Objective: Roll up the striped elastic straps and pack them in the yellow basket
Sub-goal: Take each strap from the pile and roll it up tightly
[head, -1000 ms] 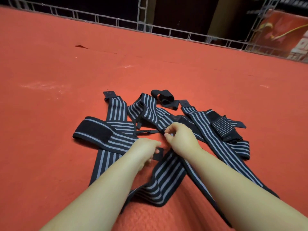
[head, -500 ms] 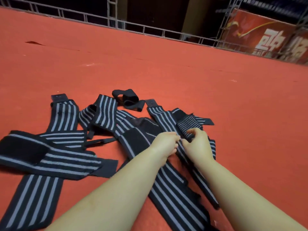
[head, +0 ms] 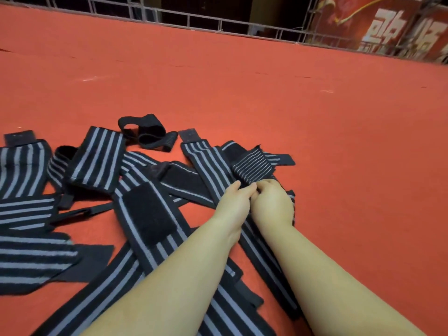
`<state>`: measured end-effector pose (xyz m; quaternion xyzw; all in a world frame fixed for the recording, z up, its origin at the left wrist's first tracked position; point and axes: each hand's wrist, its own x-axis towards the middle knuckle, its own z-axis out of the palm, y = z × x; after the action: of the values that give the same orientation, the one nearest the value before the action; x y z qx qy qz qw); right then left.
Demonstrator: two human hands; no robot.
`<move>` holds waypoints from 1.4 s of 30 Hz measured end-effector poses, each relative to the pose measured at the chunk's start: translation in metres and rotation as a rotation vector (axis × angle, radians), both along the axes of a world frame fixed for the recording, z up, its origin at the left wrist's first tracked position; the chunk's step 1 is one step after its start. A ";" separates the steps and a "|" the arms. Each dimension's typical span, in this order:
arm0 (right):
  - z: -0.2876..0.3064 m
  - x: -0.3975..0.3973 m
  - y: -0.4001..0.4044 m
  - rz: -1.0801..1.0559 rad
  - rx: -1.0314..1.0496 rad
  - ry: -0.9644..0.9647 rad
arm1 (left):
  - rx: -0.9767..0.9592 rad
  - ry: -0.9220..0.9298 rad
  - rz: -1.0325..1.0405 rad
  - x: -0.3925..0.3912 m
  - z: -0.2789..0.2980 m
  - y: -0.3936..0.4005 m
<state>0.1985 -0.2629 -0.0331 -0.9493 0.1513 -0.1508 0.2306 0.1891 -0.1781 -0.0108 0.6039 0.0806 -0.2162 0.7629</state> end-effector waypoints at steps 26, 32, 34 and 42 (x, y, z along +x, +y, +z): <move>0.068 -0.266 0.139 0.039 2.000 -0.165 | -0.181 0.013 0.283 -0.291 0.034 0.197; 0.071 -0.295 0.147 -0.024 1.669 -0.307 | 0.410 -0.300 0.299 -0.309 0.009 0.229; 0.074 -0.305 0.151 0.006 1.537 -0.285 | 0.678 -0.524 0.314 -0.317 0.013 0.229; 0.094 -0.333 0.151 0.490 0.731 -0.274 | 0.430 -0.591 0.323 -0.330 0.071 0.205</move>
<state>-0.1347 -0.1123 0.0610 -0.7848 -0.0661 -0.1525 0.5970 -0.1406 0.0272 0.0598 0.7655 -0.0050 0.1112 0.6338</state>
